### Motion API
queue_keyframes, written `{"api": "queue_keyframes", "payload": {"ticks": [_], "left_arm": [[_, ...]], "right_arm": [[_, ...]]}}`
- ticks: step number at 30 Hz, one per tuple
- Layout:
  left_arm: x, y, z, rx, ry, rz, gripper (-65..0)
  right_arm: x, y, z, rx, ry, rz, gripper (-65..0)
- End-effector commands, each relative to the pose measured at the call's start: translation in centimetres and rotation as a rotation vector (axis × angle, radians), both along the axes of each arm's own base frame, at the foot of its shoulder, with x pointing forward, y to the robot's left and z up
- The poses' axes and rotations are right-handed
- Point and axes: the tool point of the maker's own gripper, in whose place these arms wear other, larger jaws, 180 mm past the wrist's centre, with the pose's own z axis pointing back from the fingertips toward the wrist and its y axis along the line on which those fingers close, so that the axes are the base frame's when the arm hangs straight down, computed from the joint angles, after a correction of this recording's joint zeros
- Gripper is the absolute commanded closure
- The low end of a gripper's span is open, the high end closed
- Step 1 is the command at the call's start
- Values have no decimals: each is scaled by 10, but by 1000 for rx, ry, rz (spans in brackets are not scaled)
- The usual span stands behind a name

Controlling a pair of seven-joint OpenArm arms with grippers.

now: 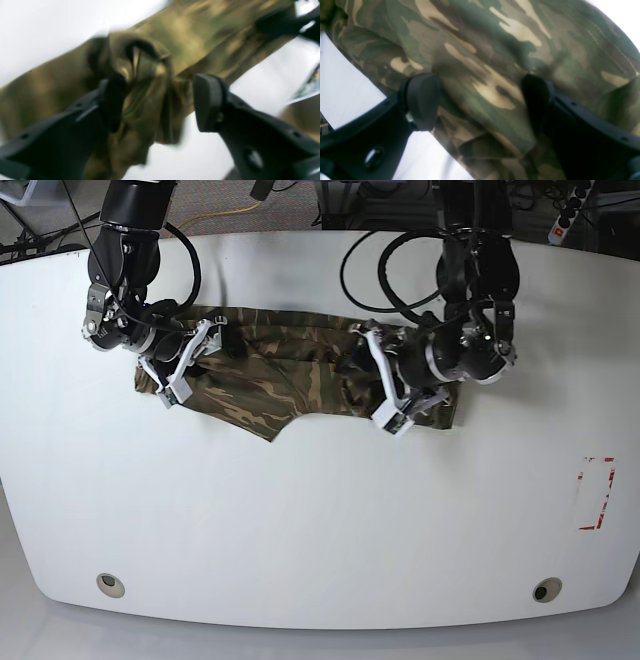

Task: Fold the T-shirt properly
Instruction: 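Carry the strip end with the left gripper toward the right gripper, folding it, then grasp the folded bundle ends with both grippers and press them inward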

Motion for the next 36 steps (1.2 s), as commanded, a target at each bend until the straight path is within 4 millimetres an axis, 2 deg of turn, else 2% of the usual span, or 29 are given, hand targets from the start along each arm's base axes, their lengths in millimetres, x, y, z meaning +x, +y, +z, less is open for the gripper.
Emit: {"api": "queue_keyframes", "payload": {"ticks": [1, 4, 6, 8, 9, 15, 17, 19, 20, 23, 26, 28, 30, 36], "left_arm": [[7, -30, 37, -91, -91, -24, -429], [3, -50, 60, -106, -158, -86, -429], [5, -52, 71, -108, -193, -95, -428], [11, -43, 74, -104, -207, -68, -428], [15, -37, 74, -98, -210, -49, -428], [35, 38, 61, 8, -209, 105, -428], [37, 70, 56, 66, -206, 151, -428], [34, 89, 47, 99, -185, 182, -426], [31, 105, 42, 125, -172, 209, -426], [23, 136, 33, 183, -148, 253, -426], [16, 153, 27, 210, -139, 278, -426], [11, 160, 20, 205, -141, 290, -426], [8, 166, 12, 195, -142, 296, -426], [4, 170, -16, 160, -81, 322, -426]], "right_arm": [[9, -4, 10, -3, -39, -2, -482], [9, -4, 11, -3, -40, -2, -482], [9, -4, 11, -3, -40, -2, -482], [14, -4, 15, -6, -55, 0, -482], [15, -4, 17, -7, -61, 1, -482], [23, -5, 39, -31, -136, 10, -482], [26, -17, 51, -26, -160, -38, -487], [31, -31, 61, -2, -177, -85, -488], [34, -40, 69, 24, -188, -118, -488], [36, -63, 77, 95, -187, -201, -488], [34, -90, 76, 160, -173, -293, -488], [29, -116, 73, 184, -154, -357, -488], [23, -130, 63, 226, -124, -409, -488], [9, -136, 36, 295, -33, -460, -488]]}}
